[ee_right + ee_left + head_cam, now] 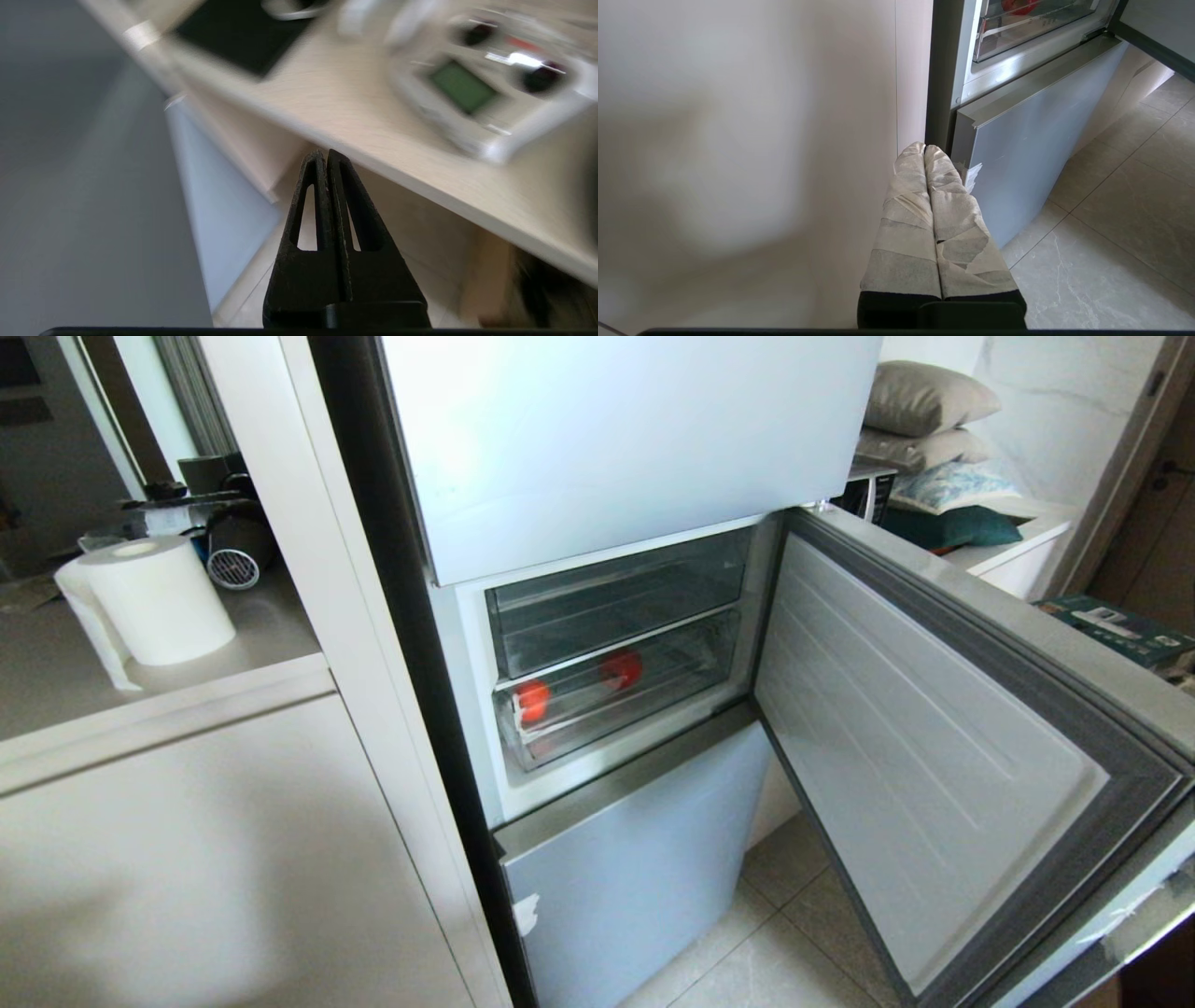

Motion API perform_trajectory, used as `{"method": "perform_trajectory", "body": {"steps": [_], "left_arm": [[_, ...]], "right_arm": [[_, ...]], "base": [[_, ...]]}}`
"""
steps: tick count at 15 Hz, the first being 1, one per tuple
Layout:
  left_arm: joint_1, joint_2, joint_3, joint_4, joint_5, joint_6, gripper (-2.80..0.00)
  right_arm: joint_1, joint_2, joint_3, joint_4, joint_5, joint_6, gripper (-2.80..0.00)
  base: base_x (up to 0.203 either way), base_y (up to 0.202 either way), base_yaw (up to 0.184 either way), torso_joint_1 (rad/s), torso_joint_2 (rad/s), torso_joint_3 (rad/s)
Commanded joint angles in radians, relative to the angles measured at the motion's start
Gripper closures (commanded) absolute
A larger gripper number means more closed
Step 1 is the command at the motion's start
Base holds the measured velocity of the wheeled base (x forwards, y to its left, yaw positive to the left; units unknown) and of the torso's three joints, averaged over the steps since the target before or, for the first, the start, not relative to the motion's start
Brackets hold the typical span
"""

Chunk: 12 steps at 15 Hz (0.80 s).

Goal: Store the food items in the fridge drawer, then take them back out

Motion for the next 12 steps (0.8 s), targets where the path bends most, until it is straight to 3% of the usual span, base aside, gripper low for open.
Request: {"method": "perform_trajectory", "body": {"steps": [1, 4, 6, 12], "left_arm": [[0.000, 0.000, 0.000, 0.000, 0.000, 0.000, 0.00], [0.000, 0.000, 0.000, 0.000, 0.000, 0.000, 0.00], [0.000, 0.000, 0.000, 0.000, 0.000, 0.000, 0.00], [0.000, 0.000, 0.000, 0.000, 0.000, 0.000, 0.00]], "right_arm": [[0.009, -0.008, 0.017, -0.011, 0.180, -0.039, 0.00], [0.078, -0.010, 0.031, -0.013, 0.360, -0.090, 0.00], [0.169, -0.008, 0.043, -0.014, 0.430, -0.094, 0.00], [0.480, -0.011, 0.095, -0.038, 0.457, -0.094, 0.00]], "base": [[0.000, 0.000, 0.000, 0.000, 0.00, 0.000], [0.000, 0.000, 0.000, 0.000, 0.00, 0.000], [0.000, 0.000, 0.000, 0.000, 0.00, 0.000], [0.000, 0.000, 0.000, 0.000, 0.00, 0.000]]}}
